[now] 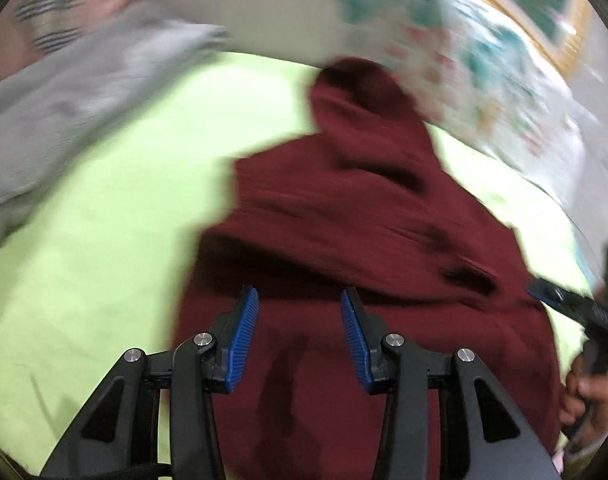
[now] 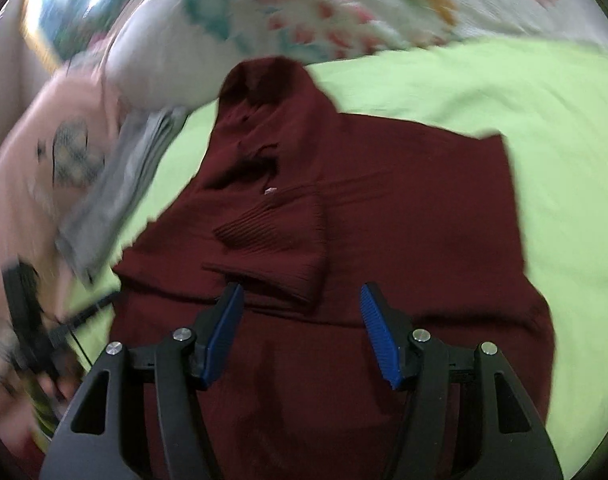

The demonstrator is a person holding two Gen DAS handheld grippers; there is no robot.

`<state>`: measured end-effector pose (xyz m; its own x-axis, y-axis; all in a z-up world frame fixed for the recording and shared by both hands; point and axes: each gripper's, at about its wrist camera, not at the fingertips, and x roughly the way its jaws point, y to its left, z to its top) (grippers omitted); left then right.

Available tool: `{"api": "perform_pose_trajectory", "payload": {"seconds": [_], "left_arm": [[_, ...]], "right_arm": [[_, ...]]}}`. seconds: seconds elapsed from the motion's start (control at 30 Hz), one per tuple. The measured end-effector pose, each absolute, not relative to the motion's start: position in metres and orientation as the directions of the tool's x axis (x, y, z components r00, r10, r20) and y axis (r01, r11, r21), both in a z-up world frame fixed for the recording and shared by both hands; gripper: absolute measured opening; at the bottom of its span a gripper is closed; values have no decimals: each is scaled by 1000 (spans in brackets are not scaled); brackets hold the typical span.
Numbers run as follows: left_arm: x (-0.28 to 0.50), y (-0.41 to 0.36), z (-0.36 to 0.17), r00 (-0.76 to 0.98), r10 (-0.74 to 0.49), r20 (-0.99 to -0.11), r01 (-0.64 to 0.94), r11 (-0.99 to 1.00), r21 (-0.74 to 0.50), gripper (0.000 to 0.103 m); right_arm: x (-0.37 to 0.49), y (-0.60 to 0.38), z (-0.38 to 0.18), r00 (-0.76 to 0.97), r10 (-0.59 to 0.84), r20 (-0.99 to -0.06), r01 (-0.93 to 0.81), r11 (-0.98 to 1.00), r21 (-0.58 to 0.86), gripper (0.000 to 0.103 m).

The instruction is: Fold large clothes

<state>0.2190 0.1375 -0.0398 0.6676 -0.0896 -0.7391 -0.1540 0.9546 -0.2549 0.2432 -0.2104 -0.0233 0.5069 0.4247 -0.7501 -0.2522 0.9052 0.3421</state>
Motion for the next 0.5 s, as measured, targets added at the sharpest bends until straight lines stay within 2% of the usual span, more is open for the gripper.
{"api": "perform_pose_trajectory", "payload": {"seconds": [0.1,0.23,0.37,0.4,0.43,0.47,0.5], "left_arm": [[227,168,-53,646,-52,-762,-211,947,-244,44],[245,173,-67,617,-67,-784,-184,956,-227,43],[261,159,-69,620,-96,-779,-131,966,-223,42],[263,154,-69,619,-99,-779,-120,969,-218,41],[267,150,-71,618,-100,-780,-103,973,-206,35],[270,147,-72,616,-97,-782,-93,977,-194,15],[271,145,-72,613,-89,-785,-92,979,-183,10]], "right_arm": [[248,-174,-28,503,363,-784,-369,911,185,61],[250,-142,-40,541,263,-799,-464,885,-23,61],[263,-138,-50,548,235,-803,-461,885,-56,60],[268,-139,-51,545,237,-804,-451,892,-42,43],[274,-144,-52,529,256,-809,-439,898,-3,17],[280,-148,-50,520,277,-808,-421,906,40,9],[282,-158,-46,528,297,-796,-384,919,89,7]]}}
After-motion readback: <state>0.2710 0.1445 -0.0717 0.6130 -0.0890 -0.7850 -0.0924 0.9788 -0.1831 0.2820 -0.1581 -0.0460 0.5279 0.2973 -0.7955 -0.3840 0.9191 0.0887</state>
